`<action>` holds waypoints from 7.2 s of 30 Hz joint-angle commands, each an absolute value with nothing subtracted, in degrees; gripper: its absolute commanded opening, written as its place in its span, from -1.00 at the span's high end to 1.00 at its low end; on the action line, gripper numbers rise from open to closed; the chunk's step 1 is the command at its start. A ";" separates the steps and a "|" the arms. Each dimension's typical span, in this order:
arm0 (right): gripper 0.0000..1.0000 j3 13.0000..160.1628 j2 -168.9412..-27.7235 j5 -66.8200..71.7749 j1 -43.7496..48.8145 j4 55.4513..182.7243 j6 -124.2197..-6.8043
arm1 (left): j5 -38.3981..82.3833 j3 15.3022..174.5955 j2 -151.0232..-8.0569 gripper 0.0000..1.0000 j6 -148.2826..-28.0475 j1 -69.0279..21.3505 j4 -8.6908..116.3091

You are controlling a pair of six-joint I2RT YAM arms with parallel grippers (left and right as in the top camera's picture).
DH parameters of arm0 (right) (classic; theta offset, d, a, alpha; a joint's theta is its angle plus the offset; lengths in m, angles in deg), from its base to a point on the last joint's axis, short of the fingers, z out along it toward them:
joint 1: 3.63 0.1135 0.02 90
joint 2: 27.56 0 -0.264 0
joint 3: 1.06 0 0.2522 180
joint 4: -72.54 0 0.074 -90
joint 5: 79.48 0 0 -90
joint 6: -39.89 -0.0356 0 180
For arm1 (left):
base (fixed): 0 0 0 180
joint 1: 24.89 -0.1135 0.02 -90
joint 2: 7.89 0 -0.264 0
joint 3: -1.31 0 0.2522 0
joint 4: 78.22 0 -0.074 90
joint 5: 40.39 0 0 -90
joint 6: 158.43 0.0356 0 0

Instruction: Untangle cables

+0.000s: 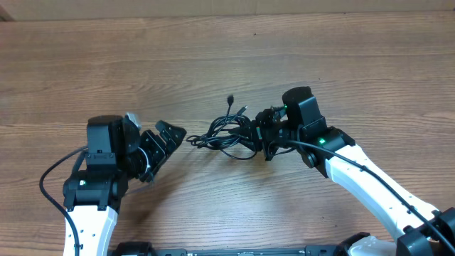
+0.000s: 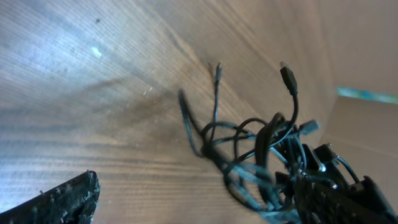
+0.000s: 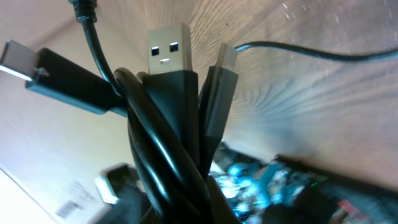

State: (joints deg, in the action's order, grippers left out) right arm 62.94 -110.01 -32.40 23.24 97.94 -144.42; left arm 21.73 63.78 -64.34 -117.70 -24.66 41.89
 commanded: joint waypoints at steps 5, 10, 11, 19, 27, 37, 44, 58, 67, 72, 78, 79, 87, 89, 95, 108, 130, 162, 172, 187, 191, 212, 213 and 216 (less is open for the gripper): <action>0.92 64.19 -108.90 -31.54 22.96 99.47 -167.61 | 20.79 64.57 -64.47 -0.99 -116.87 -24.94 28.47; 0.92 64.19 -108.90 -31.56 22.98 104.06 -170.80 | 21.07 63.89 -64.47 -1.00 -114.40 -24.37 27.46; 0.92 64.19 -108.90 -31.56 22.98 104.28 -170.78 | 21.07 63.67 -64.47 -1.00 -114.19 -24.00 28.05; 0.92 64.19 -108.92 -31.52 22.96 104.48 -170.78 | 24.27 62.08 -64.47 -0.99 -115.21 -15.72 31.33; 0.92 64.19 -108.90 -31.54 22.98 104.48 -170.73 | 40.09 61.73 -64.58 -0.98 -125.49 -3.96 34.74; 0.92 64.19 -108.90 -31.63 22.98 104.48 -170.49 | 50.84 58.38 -69.69 -0.97 -133.88 5.55 46.91; 0.92 64.19 -108.90 -31.76 22.98 104.56 -170.08 | 57.88 58.40 -74.17 -0.99 -135.78 5.50 55.63; 0.92 64.19 -108.90 -36.35 22.98 104.91 -170.08 | 61.18 58.40 -74.61 -0.99 -138.10 5.53 61.45; 0.92 64.19 -108.90 -39.74 22.98 104.89 -169.86 | 61.66 58.40 -80.69 -1.00 -138.10 5.53 66.19; 0.92 64.19 -108.90 -39.74 22.98 104.89 -169.86 | 61.79 58.40 -83.31 -0.20 -138.05 5.53 67.74; 0.92 64.19 -108.90 -40.59 22.98 104.87 -169.64 | 62.25 58.40 -83.92 0.64 -137.62 5.50 67.20; 0.92 64.19 -108.90 -40.59 22.98 104.87 -169.64 | 62.38 58.40 -83.97 0.74 -137.53 5.50 66.74; 0.92 64.19 -108.90 -39.56 22.96 104.87 -169.66 | 62.60 58.47 -83.62 0.92 -131.28 5.46 64.46; 0.92 64.19 -108.90 -36.20 22.96 104.91 -169.64 | 61.03 58.75 -82.72 0.92 -130.03 5.29 62.37; 0.92 64.19 -108.90 -15.39 22.96 105.35 -162.08 | 55.70 63.50 -75.64 0.91 -119.32 1.92 49.82; 0.92 64.19 -108.90 -2.74 22.98 106.60 -151.61 | 50.69 70.73 -67.46 0.69 -111.34 -5.97 30.04; 0.92 64.19 -108.90 -28.29 22.98 99.76 -173.97 | 35.52 70.51 -78.98 -0.29 -116.33 -4.46 38.48; 0.93 64.19 -108.90 -39.35 22.98 103.14 -173.97 | 78.27 62.95 -79.79 -0.77 -144.57 14.51 56.77; 0.93 64.19 -108.90 -41.60 22.98 103.12 -173.31 | 73.73 55.04 -79.92 -0.99 -129.49 14.44 82.65; 0.93 64.19 -108.90 -46.23 22.96 100.70 -173.16 | 67.76 49.57 -93.01 -0.86 -125.14 11.25 99.44; 0.93 64.19 -108.90 -46.41 22.96 98.14 -173.18 | 61.23 49.57 -93.85 -0.10 -121.51 7.14 99.04; 0.92 64.19 -108.90 -26.54 22.21 111.36 -150.95 | 19.59 49.64 -76.01 0.88 -103.76 -16.77 78.02; 0.92 64.19 -108.90 -25.25 22.24 111.36 -142.27 | 19.26 49.64 -74.81 0.86 -102.62 -17.01 76.94; 0.92 64.19 -108.90 -26.78 22.21 110.12 -132.13 | 19.30 49.64 -72.43 0.85 -102.65 -17.49 73.82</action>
